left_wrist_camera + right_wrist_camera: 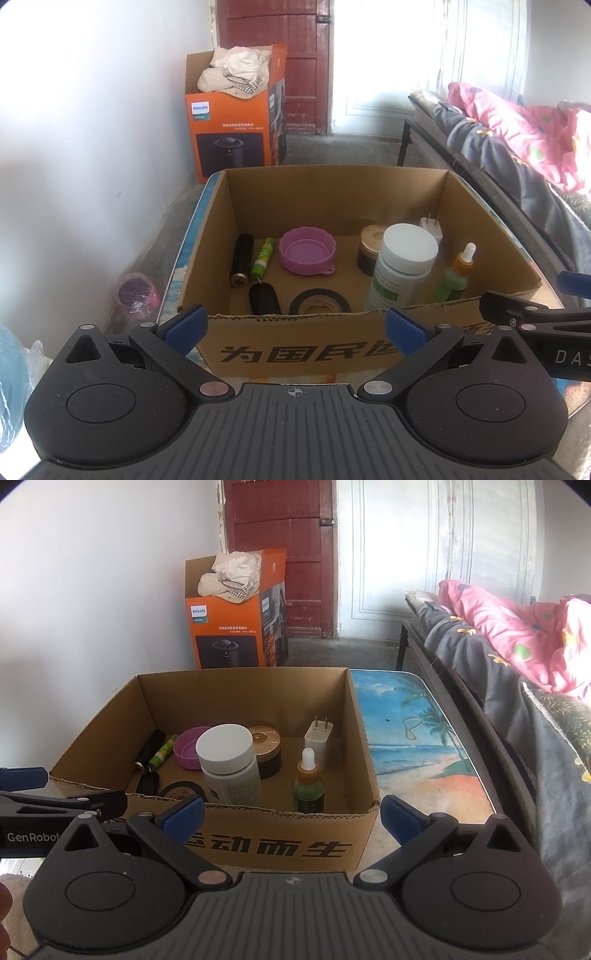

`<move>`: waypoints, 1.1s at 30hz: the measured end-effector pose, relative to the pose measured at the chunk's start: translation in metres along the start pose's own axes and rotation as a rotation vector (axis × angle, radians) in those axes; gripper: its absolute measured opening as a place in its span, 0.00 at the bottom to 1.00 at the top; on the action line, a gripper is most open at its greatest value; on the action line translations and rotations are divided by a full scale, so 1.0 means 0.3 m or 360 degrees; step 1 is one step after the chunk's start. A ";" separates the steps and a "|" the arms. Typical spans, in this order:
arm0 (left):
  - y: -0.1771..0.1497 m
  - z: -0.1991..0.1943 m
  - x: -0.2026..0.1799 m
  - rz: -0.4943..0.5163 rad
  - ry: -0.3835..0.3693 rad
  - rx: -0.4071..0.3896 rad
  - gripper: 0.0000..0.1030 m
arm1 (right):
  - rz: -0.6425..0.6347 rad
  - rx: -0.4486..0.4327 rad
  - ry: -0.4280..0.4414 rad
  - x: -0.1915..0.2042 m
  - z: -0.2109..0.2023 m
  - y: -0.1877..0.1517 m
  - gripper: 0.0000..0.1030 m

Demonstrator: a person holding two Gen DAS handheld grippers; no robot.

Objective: Organize rigid objects

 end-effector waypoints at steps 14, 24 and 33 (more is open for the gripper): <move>-0.004 -0.003 -0.003 -0.0003 0.0018 -0.0005 1.00 | 0.0003 0.0002 0.0002 0.002 -0.001 -0.003 1.00; -0.004 -0.004 -0.004 -0.0002 0.0017 -0.0005 1.00 | 0.0001 0.0003 0.0003 0.004 0.001 -0.005 1.00; -0.003 0.000 -0.005 0.0000 0.0022 0.0001 1.00 | 0.0004 0.0014 0.0012 -0.001 0.009 -0.002 1.00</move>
Point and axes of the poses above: each gripper's, at about its wrist camera, not at the fingertips, and z roughly the way its jaws point, x to its left, y to its top, the point moved 2 cm from there along z, roughly the way its jaws point, and after that the axes turned 8 degrees about x, right-handed, at the moved point
